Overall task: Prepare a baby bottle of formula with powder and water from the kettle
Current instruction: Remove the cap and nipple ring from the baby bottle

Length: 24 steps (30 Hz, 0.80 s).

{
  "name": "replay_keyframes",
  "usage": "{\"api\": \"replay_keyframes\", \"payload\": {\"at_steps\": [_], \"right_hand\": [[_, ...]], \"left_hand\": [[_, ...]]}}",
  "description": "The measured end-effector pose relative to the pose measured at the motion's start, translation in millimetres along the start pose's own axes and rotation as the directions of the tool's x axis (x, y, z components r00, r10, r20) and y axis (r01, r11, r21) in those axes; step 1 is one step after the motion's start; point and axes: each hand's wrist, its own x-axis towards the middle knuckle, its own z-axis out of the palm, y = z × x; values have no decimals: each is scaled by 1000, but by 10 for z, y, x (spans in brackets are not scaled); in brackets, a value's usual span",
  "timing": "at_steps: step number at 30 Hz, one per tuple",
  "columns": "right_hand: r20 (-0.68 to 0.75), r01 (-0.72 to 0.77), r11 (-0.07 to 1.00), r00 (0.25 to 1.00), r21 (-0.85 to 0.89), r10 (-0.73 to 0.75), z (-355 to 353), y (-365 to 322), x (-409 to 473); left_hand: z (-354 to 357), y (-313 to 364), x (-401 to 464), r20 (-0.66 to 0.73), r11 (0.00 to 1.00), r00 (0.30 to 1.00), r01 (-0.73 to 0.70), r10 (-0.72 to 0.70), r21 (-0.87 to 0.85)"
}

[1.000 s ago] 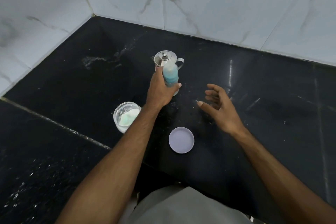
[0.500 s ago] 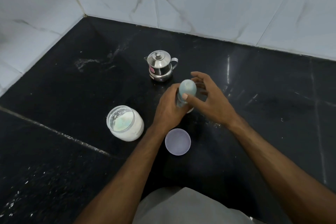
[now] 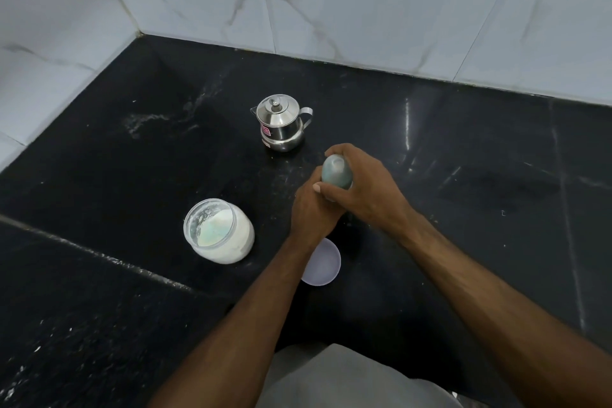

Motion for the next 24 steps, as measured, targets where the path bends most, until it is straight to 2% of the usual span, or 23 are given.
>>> {"api": "replay_keyframes", "payload": {"at_steps": [4, 5, 8, 10, 18, 21, 24], "right_hand": [[10, 6, 1000, 1000, 8, -6, 8, 8, 16], [19, 5, 1000, 1000, 12, -6, 3, 10, 19], [51, 5, 1000, 999, 5, -6, -19, 10, 31], [59, 8, 1000, 998, -1, -8, -26, 10, 35], [114, 25, 1000, 993, 11, -26, -68, 18, 64], [141, 33, 999, 989, 21, -36, -87, 23, 79], [177, 25, 999, 984, 46, -33, -118, 33, 102]], "left_hand": [[9, -39, 49, 15, 980, 999, -36, 34, 197], [7, -39, 66, 32, 970, 999, -27, 19, 240], [40, -56, 125, 53, 975, 998, 24, -37, 222], [51, -35, 156, 63, 942, 994, 60, -85, 330], [20, -35, 153, 84, 972, 993, 61, -82, 226], [40, -3, 183, 110, 935, 982, 110, -155, 337], [-2, 11, 145, 106, 970, 988, 84, -111, 226]]}}
